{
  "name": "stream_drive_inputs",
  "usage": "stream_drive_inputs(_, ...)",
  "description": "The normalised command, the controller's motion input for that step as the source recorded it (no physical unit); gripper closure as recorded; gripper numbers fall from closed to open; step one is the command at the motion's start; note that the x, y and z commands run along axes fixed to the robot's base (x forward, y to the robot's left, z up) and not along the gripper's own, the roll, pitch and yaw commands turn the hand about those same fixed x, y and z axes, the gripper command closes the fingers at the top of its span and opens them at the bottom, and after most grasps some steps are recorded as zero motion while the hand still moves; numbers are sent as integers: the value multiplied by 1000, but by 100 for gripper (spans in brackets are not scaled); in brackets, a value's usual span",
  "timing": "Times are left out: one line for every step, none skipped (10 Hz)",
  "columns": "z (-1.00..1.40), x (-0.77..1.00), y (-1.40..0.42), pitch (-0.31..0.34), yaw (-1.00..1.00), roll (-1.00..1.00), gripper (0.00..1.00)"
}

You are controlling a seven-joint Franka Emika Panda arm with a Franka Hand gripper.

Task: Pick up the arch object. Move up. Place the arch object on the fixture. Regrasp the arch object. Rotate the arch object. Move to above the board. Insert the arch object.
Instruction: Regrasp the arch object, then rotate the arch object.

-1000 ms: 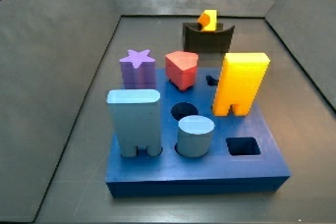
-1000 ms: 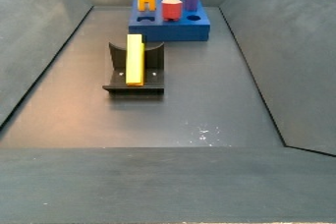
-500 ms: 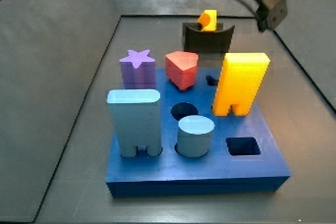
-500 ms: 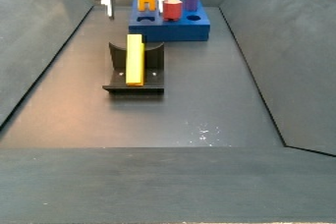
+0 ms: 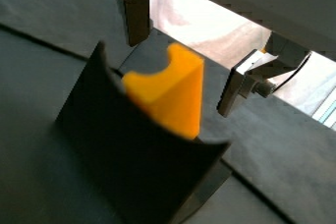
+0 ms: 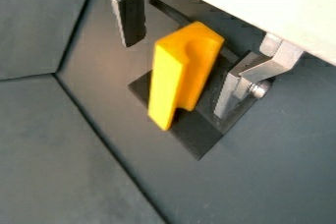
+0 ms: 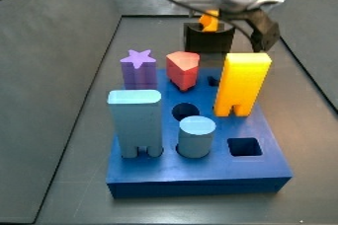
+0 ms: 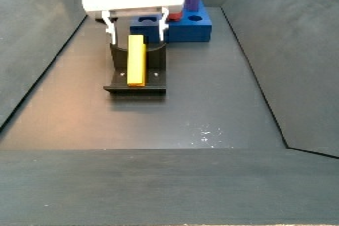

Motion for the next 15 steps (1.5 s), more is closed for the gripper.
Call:
stream_drive_inputs(-668,79,17,-52,-2,76,0)
stream_drive_inputs(-480,74,10,-50,-3,70,0)
stream_drive_inputs(-346,69,12,-49,-3,65,0)
stream_drive_inputs(-212,60,11,-48,1,63,0)
stream_drive_inputs(-167,7,1,-39,-4,58,0)
stream_drive_inputs(0,0,0,0,0,0,100)
stream_drive_inputs(947,-1000,107,0,0,0,100)
stream_drive_inputs(949,-1000,106,-11,2,-11,100)
stream_drive_inputs(943,-1000,105,-49,17,-62,100)
stream_drive_inputs(936,-1000,100,-54,19,-69,100)
stream_drive_inputs(914,-1000,90,-60,14,-79,100)
stream_drive_inputs(887,-1000,79,-64,5,-87,100)
stream_drive_inputs(860,-1000,74,-61,-4,-93,100)
stream_drive_inputs(844,-1000,71,-60,-11,-96,100)
stream_drive_inputs(799,-1000,63,-53,-32,-102,100)
